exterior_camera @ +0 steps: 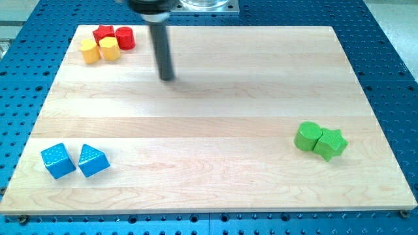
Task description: Move the arm towards the green star
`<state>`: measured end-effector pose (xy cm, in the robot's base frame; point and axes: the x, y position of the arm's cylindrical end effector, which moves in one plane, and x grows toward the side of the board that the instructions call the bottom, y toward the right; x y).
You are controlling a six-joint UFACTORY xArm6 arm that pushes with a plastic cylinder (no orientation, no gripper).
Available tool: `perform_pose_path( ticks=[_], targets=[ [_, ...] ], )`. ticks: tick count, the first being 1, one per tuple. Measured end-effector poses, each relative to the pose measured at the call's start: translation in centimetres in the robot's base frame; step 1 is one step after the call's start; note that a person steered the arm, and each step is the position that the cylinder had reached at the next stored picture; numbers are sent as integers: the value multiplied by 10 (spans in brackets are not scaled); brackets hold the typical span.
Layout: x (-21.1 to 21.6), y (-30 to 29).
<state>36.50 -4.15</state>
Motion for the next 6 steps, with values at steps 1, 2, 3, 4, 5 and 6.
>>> perform_pose_path(
  ticks=[1,2,3,4,5,6],
  targets=[
    [53,111],
    [102,236],
    [127,320],
    [186,317],
    [173,290],
    [172,279]
  ],
)
